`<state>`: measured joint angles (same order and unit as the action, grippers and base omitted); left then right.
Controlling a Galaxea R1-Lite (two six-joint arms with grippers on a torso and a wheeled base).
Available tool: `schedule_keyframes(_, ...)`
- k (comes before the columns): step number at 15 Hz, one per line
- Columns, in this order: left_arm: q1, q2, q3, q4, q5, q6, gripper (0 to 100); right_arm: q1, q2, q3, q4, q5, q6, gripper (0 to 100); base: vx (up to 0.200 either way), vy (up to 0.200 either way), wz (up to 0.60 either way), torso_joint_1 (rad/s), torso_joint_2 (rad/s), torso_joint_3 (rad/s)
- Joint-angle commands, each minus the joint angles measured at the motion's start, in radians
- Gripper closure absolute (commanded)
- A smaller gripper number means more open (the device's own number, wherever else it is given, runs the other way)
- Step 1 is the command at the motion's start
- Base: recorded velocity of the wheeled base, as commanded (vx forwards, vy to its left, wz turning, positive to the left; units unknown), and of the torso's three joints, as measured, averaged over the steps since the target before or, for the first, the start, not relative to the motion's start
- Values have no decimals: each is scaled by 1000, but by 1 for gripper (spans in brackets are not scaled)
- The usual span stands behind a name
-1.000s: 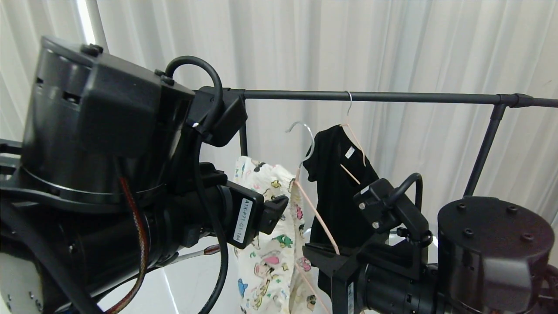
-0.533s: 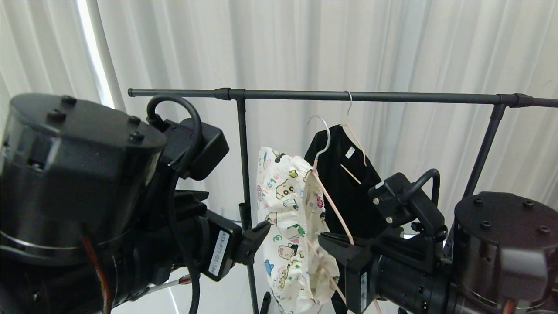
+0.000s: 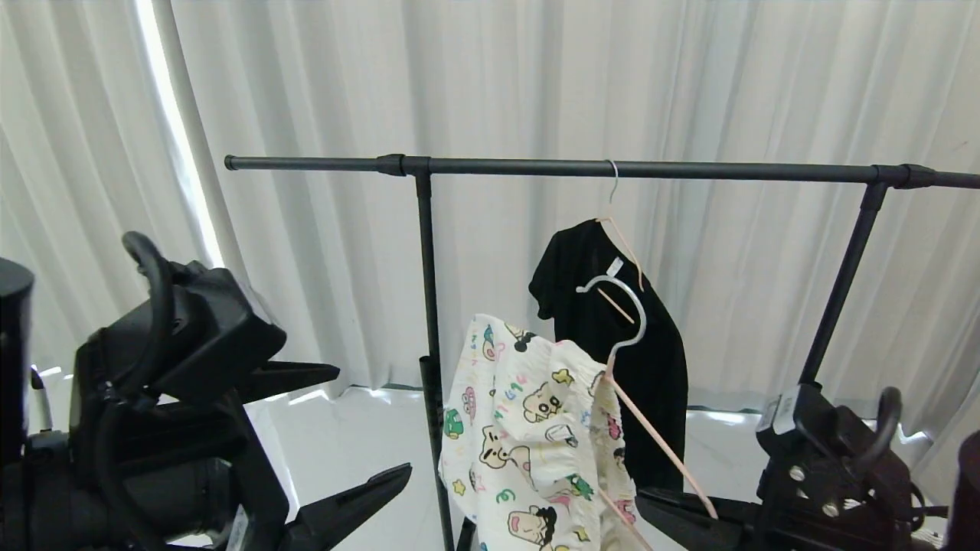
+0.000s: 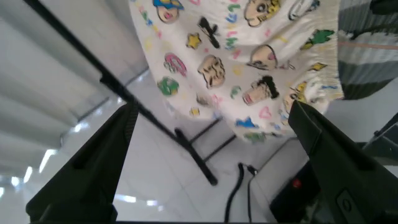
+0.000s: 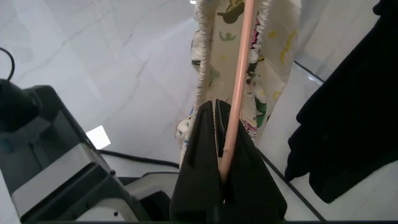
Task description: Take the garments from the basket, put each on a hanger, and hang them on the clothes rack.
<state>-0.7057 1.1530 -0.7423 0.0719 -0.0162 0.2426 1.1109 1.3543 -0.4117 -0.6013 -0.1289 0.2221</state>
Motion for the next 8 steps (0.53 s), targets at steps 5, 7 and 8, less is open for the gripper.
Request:
schedule_keyframes(5,42,-76,146,-86,-110,49,0,14,-205,88,121,98,-35,100,0,0,0,0,0,0)
schedule_keyframes(7,42,-104,172,-86,-160,49,0,14,-253,91,204,173,-66,100,0,0,0,0,0,0)
schedule_keyframes(8,42,-114,182,-86,-173,49,0,14,-273,102,232,209,-87,100,0,0,0,0,0,0)
